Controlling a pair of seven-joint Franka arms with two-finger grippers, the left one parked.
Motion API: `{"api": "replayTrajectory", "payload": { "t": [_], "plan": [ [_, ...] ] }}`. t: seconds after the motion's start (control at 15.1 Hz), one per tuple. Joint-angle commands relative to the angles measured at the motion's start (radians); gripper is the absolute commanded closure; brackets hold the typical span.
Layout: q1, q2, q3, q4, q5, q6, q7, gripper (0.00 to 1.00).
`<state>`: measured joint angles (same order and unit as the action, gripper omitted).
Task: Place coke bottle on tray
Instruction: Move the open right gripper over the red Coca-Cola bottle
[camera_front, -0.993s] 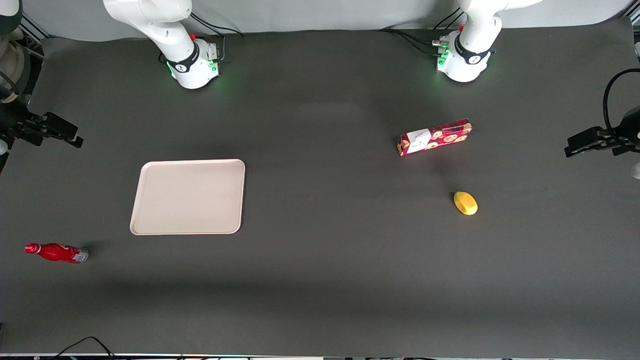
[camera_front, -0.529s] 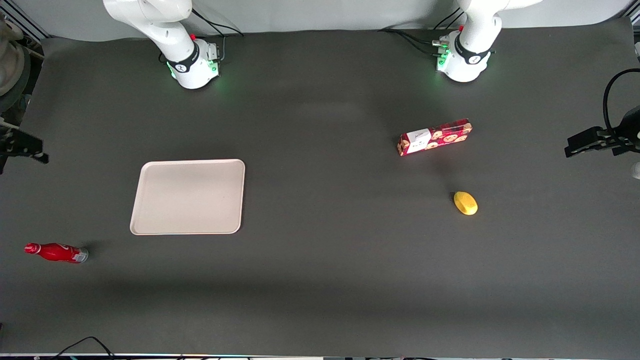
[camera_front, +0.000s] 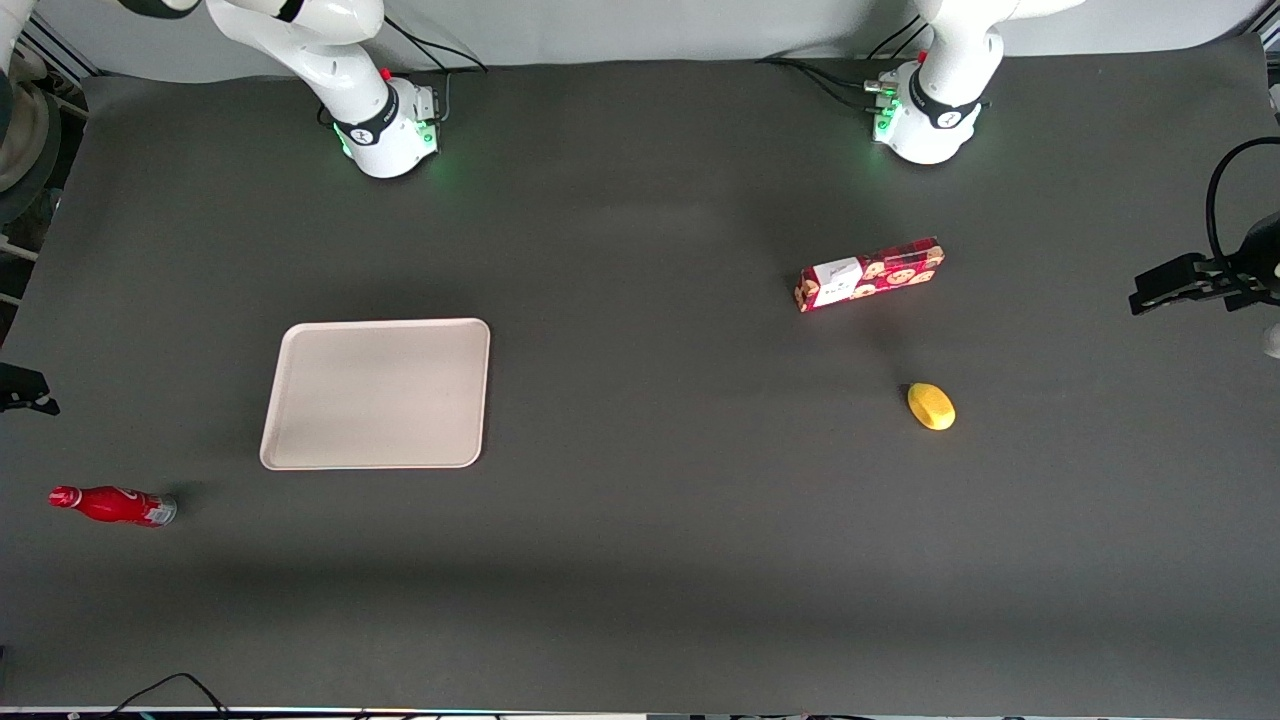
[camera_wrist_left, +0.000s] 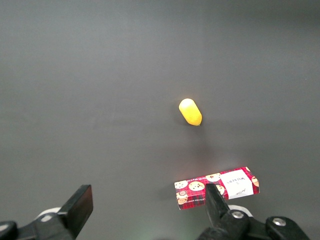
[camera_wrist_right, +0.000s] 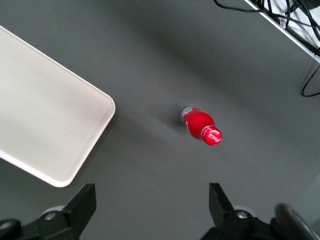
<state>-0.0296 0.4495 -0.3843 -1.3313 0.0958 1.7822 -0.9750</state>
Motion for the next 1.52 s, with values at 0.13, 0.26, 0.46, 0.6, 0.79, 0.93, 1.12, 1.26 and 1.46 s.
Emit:
{"api": "replayTrajectory", "payload": {
  "t": [0.13, 0.26, 0.46, 0.6, 0.79, 0.93, 1.12, 1.26, 1.46],
  "plan": [
    [-0.033, 0.191, -0.100, 0.168, 0.201, -0.003, -0.033, 0.00],
    [-0.030, 0.245, -0.154, 0.222, 0.277, -0.001, 0.023, 0.00],
    [-0.035, 0.307, -0.168, 0.290, 0.288, 0.000, 0.146, 0.00],
    [-0.036, 0.330, -0.169, 0.299, 0.291, 0.034, 0.165, 0.00],
    [-0.052, 0.350, -0.169, 0.297, 0.315, 0.043, 0.182, 0.00],
    [-0.059, 0.360, -0.166, 0.297, 0.317, 0.043, 0.180, 0.00],
    [-0.064, 0.382, -0.163, 0.302, 0.317, 0.045, 0.180, 0.00],
    [-0.064, 0.399, -0.163, 0.304, 0.317, 0.055, 0.182, 0.00],
    [-0.064, 0.422, -0.162, 0.304, 0.317, 0.074, 0.182, 0.00]
  ]
}}
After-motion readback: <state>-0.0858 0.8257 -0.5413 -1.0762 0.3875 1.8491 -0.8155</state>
